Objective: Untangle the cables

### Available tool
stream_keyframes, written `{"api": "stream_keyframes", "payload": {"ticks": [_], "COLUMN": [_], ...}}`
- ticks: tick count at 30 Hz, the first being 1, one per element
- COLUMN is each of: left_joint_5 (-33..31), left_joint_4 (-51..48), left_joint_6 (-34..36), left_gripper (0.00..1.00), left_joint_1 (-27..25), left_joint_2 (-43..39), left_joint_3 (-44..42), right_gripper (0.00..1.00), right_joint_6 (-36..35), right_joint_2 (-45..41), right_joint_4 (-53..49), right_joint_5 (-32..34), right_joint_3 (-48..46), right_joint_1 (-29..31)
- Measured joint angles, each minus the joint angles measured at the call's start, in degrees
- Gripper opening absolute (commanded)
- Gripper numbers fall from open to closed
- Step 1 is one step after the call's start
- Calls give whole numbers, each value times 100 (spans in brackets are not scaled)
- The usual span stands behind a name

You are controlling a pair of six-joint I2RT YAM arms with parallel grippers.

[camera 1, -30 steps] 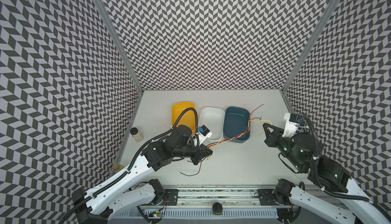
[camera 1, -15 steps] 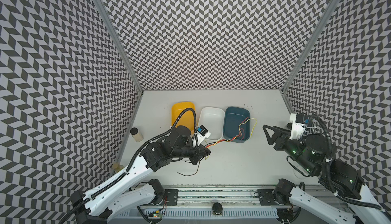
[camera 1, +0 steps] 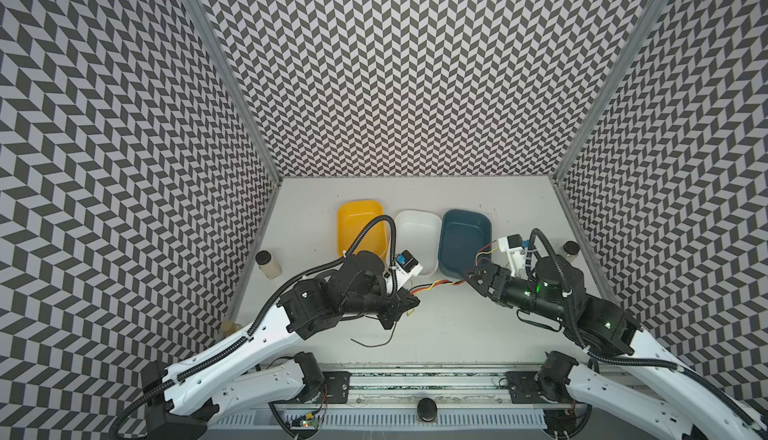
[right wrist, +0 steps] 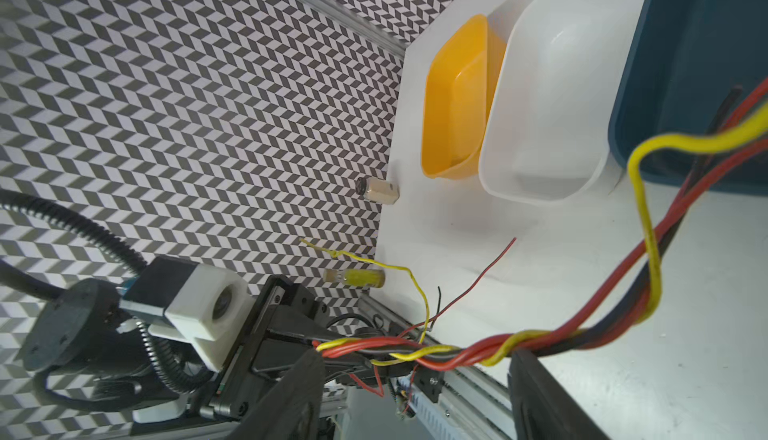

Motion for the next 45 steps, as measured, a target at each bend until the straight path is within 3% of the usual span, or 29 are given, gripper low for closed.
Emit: {"api": "stream_keyframes", "payload": {"ticks": [6,12,22,27,34,40,45], "left_joint_5": [-203,-302,-426,-540,-649,-527,122], "left_joint_4": [-2,-2,20,13,11,37,284], "left_joint_6": [2,-2,-133,-155,-136,-61,-46], "left_gripper": [0,0,0,0,0,0,0], "left_joint_1": [-83,-175,-1045,-1174,-1182,-1047,-549], "left_joint_2": [125,181,138,57,-52,-136,-245], "left_joint_3": [37,133,505,505,516,413,350], "right_gripper": [75,76,75,77,35,0,0], "right_joint_6": [839,1058,793,616,444,-168,-1010], "right_joint_2": [-33,-330,-13,-42,-92,-732,-901], "right_joint_4": [240,232,1071,1370,1569,1799,2610], "right_joint_5": [199,638,1106,1250,1331,1611,1386], "right_joint_3": [-470,-518,-796,-787,-789,-817,-960], "right_joint_1": [319,350,348,348,348,387,387]}}
